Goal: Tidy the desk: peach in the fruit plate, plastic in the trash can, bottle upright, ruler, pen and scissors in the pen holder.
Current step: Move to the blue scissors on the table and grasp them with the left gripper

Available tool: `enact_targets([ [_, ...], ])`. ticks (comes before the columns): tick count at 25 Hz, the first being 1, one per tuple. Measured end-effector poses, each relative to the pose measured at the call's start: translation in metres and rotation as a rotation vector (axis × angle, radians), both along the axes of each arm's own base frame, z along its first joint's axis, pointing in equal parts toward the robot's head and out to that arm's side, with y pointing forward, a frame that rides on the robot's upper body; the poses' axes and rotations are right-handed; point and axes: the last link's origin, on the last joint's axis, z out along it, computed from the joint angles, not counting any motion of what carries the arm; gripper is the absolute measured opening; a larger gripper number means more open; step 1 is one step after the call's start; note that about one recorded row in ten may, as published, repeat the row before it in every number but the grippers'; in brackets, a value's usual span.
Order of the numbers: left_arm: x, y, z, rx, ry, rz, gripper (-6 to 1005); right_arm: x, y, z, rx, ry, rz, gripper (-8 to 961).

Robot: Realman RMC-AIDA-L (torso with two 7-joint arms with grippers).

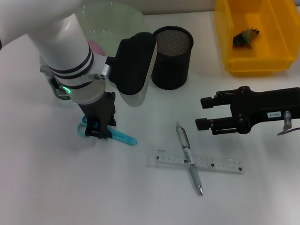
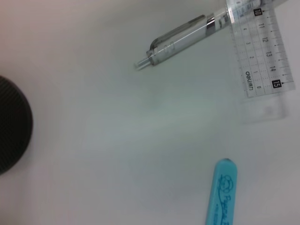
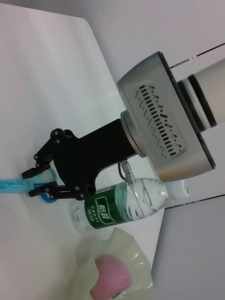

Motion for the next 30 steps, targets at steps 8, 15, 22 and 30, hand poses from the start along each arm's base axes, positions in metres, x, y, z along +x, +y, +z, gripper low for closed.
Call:
enact_targets([
  [8, 0.0008, -0.0018, -0.0022, -0.011, 0.018, -0.016, 242, -0.0008, 0.0009, 0.0, 0.001, 0.0, 0.002, 681],
  [15, 0.002, -0.0008, -0.0017, -0.006, 0.019, -0.022, 250, -0.0015, 0.0014, -0.0001, 0.002, 0.002, 0.001, 681],
  [22, 0.0005, -0.0019, -0.003, -0.019, 0.032, -0.032, 282, -0.0023, 0.0018, 0.0002, 0.004, 0.009, -0.005, 682],
  [30, -0.0005, -0.0022, -0.0057, -0.023, 0.036, -0.051, 278, -0.0024, 0.0018, 0.0004, 0.005, 0.014, -0.01, 682],
])
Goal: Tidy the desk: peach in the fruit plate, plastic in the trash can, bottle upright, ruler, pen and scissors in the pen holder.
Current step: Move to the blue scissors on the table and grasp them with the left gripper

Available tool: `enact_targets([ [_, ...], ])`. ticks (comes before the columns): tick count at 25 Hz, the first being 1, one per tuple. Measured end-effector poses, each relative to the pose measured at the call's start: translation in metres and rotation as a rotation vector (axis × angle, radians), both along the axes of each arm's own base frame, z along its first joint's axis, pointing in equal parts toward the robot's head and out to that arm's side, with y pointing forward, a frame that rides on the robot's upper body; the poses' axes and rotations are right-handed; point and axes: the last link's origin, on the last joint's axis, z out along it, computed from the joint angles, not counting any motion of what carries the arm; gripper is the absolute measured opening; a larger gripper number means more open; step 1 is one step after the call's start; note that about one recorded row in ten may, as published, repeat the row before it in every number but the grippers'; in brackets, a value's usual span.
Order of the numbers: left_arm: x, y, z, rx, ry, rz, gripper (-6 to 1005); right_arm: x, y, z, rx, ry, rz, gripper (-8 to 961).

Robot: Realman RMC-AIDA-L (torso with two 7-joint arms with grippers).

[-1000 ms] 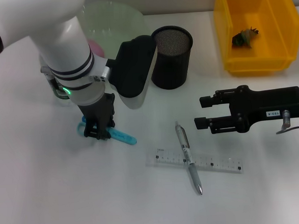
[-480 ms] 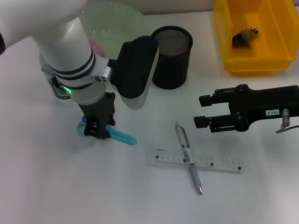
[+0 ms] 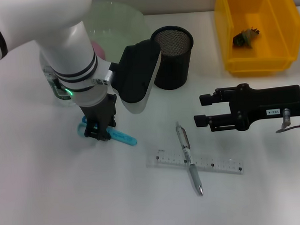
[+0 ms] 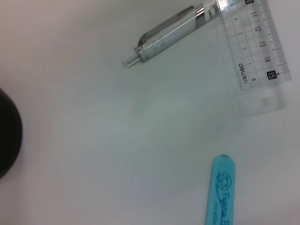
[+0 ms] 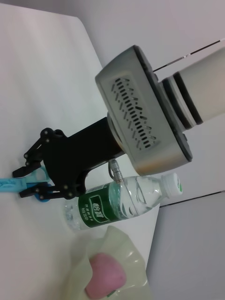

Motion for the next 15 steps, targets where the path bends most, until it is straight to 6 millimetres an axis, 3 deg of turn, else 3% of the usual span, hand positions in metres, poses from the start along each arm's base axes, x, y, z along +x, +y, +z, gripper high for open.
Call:
enact_targets([
  [15, -0.0008, -0.0026, -0.0033, -0.023, 0.013, -0.013, 259, 0.0006, -0.0003, 0.0001, 0.001, 0.002, -0.005, 681],
])
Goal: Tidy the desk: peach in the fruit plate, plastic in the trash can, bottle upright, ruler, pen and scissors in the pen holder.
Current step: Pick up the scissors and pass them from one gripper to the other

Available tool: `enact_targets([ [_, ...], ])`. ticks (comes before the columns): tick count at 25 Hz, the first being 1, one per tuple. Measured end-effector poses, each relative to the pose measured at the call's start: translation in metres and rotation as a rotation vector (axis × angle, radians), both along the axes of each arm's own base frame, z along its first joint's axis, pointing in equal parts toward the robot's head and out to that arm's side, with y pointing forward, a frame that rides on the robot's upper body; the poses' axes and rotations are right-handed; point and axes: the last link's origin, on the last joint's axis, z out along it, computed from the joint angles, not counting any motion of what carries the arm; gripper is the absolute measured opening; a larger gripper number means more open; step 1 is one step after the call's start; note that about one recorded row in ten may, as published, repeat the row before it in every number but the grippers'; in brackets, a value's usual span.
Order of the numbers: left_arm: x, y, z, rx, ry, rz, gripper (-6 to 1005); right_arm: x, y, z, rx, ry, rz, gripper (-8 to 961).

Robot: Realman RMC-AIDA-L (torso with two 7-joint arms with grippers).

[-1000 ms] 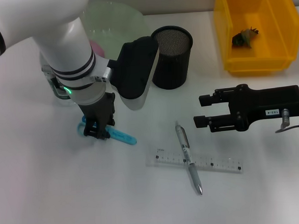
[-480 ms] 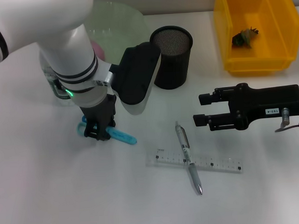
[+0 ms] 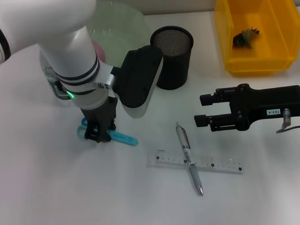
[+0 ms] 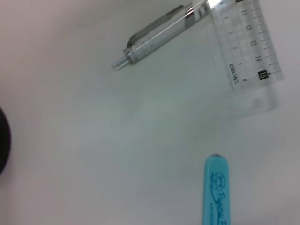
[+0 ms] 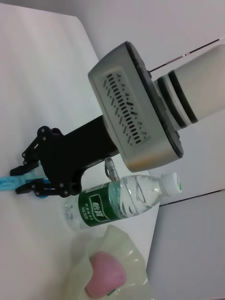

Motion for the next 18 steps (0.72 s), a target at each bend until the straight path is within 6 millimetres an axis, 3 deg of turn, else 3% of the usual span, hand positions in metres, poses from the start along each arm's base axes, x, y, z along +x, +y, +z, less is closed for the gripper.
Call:
enact_targets([
  [8, 0.017, 0.0, 0.013, 0.013, -0.087, 0.067, 215, 0.0, 0.0, 0.001, 0.005, 0.0, 0.001, 681],
  [12, 0.027, 0.001, 0.046, 0.045, -0.253, 0.209, 216, 0.005, -0.002, 0.009, 0.026, 0.005, -0.004, 681],
  [13, 0.027, 0.001, 0.046, 0.045, -0.253, 0.209, 216, 0.005, -0.002, 0.009, 0.026, 0.005, -0.004, 681],
  [17, 0.024, -0.005, 0.082, 0.078, -0.459, 0.335, 216, 0.009, -0.006, 0.014, 0.027, 0.002, 0.001, 682],
  [18, 0.024, -0.005, 0.082, 0.078, -0.459, 0.335, 216, 0.009, -0.006, 0.014, 0.027, 0.002, 0.001, 682],
])
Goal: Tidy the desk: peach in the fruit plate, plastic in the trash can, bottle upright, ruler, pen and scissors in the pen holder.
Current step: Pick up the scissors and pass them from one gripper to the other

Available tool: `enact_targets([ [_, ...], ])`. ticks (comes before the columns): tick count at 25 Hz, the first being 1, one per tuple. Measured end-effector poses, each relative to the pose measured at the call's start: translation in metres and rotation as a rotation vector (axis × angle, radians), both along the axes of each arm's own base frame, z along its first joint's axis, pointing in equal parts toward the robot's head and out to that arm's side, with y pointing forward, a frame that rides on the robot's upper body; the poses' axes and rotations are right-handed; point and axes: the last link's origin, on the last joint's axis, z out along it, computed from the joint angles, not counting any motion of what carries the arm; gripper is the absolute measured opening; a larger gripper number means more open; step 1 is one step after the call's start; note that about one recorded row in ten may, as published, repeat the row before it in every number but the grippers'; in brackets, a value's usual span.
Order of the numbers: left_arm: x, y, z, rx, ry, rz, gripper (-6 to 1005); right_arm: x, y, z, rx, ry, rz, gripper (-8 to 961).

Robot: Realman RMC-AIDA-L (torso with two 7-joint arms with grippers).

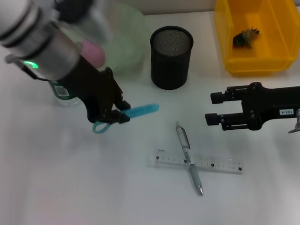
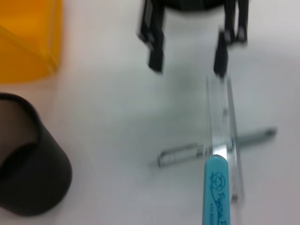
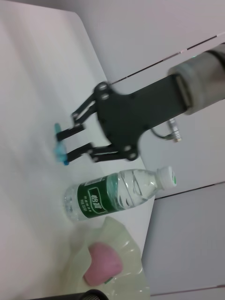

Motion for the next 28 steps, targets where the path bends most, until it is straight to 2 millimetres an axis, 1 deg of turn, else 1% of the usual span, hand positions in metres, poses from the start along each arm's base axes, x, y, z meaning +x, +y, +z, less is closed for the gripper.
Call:
enact_targets([
  [1, -0.001, -0.002, 0.009, 0.002, -0.082, 0.037, 216, 0.0, -0.001, 0.001, 0.0, 0.0, 0.006, 682],
  [2, -0.001, -0.003, 0.012, 0.001, -0.116, 0.048, 216, 0.0, -0.001, 0.001, 0.0, -0.001, 0.013, 682],
  [4, -0.002, -0.007, 0.022, 0.0, -0.264, 0.097, 215, 0.0, -0.003, 0.0, 0.006, -0.002, 0.049, 682],
  [5, -0.002, -0.007, 0.022, 0.0, -0.264, 0.097, 215, 0.0, -0.003, 0.0, 0.006, -0.002, 0.049, 682],
  [6, -0.005, -0.01, 0.027, -0.002, -0.417, 0.154, 215, 0.0, -0.004, -0.002, 0.008, -0.002, 0.06, 682],
  [8, -0.011, -0.012, 0.024, -0.003, -0.531, 0.218, 215, 0.0, -0.006, -0.005, 0.019, 0.0, 0.09, 682],
  [9, -0.015, -0.013, 0.022, -0.002, -0.615, 0.267, 215, -0.001, -0.009, -0.009, 0.037, 0.007, 0.125, 682],
  [10, -0.015, -0.013, 0.022, -0.002, -0.615, 0.267, 215, -0.001, -0.009, -0.009, 0.037, 0.007, 0.125, 682],
  [11, -0.026, -0.016, 0.01, 0.005, -0.771, 0.383, 216, -0.001, -0.011, -0.011, 0.048, 0.013, 0.142, 682],
  [13, -0.037, -0.019, -0.001, 0.016, -0.863, 0.476, 216, -0.001, -0.015, -0.014, 0.08, 0.034, 0.176, 682],
  [14, -0.042, -0.021, -0.006, 0.027, -0.912, 0.524, 216, -0.001, -0.019, -0.019, 0.116, 0.077, 0.202, 681],
  [15, -0.042, -0.021, -0.006, 0.027, -0.912, 0.524, 216, -0.001, -0.019, -0.019, 0.116, 0.077, 0.202, 681],
  [16, -0.054, -0.025, -0.014, 0.059, -0.997, 0.618, 216, -0.001, -0.022, -0.021, 0.132, 0.098, 0.211, 681],
  [19, -0.067, -0.032, -0.025, 0.102, -1.128, 0.755, 216, 0.004, -0.031, -0.031, 0.219, 0.16, 0.234, 681],
  [20, -0.067, -0.032, -0.025, 0.102, -1.128, 0.755, 216, 0.004, -0.031, -0.031, 0.219, 0.16, 0.234, 681],
  [21, -0.074, -0.037, -0.031, 0.122, -1.199, 0.835, 216, 0.007, -0.037, -0.037, 0.272, 0.188, 0.238, 681],
  [22, -0.077, -0.039, -0.034, 0.13, -1.233, 0.873, 216, 0.007, -0.037, -0.037, 0.272, 0.188, 0.238, 681],
  [24, -0.081, -0.044, -0.039, 0.144, -1.291, 0.937, 216, 0.01, -0.046, -0.044, 0.371, 0.23, 0.233, 682],
  [25, -0.084, -0.048, -0.042, 0.154, -1.328, 0.983, 216, 0.01, -0.046, -0.044, 0.371, 0.23, 0.233, 682],
  [28, -0.088, -0.054, -0.048, 0.163, -1.376, 1.059, 216, 0.012, -0.052, -0.049, 0.473, 0.254, 0.232, 682],
])
